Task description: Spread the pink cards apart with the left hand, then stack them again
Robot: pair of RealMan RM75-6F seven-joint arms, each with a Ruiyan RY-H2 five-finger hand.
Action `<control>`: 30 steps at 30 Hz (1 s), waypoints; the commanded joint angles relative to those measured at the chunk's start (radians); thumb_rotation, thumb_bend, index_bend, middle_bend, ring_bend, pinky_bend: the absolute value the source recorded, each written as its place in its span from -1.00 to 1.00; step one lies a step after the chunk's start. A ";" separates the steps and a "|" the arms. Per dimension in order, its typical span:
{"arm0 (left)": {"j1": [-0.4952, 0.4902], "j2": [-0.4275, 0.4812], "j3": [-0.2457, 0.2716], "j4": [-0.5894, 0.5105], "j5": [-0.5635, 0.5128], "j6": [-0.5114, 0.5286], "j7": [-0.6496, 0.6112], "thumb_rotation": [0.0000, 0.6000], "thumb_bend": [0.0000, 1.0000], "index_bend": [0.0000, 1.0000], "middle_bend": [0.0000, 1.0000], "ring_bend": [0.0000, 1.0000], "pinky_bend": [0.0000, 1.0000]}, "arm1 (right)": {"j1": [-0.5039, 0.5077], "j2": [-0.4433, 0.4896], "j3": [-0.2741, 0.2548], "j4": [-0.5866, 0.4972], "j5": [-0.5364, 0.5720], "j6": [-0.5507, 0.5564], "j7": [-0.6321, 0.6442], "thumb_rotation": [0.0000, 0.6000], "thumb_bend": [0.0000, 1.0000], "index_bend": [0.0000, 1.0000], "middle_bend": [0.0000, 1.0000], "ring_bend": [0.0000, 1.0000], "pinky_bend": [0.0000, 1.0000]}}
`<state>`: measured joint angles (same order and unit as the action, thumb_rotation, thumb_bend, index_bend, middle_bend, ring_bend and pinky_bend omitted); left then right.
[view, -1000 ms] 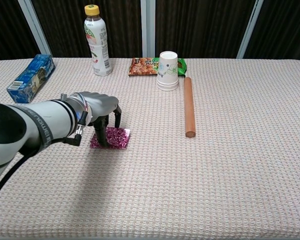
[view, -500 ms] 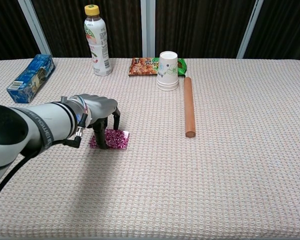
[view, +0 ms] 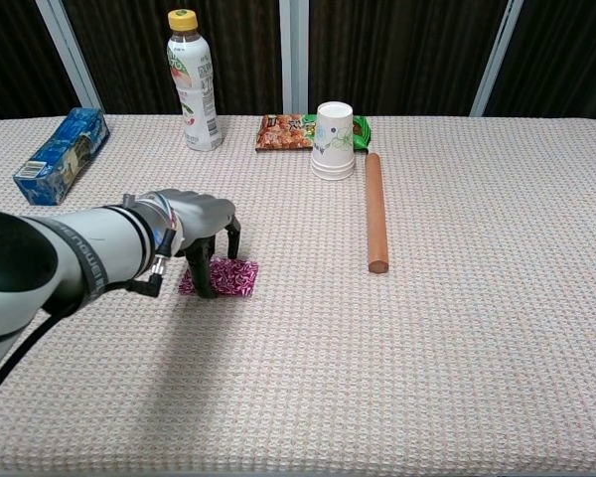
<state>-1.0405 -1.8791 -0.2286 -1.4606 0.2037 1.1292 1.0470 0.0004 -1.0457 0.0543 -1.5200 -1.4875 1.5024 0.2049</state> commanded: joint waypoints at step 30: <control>0.454 0.450 0.162 0.003 0.875 0.271 -0.794 1.00 -0.49 -0.36 -0.20 -0.40 -0.21 | 0.020 -0.012 0.012 0.011 -0.005 -0.009 0.021 0.71 -0.67 -0.79 -0.86 -1.00 -1.00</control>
<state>-0.6630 -1.4978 -0.1214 -1.5000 0.9970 1.3441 0.3311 0.0200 -1.0577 0.0662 -1.5091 -1.4928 1.4936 0.2263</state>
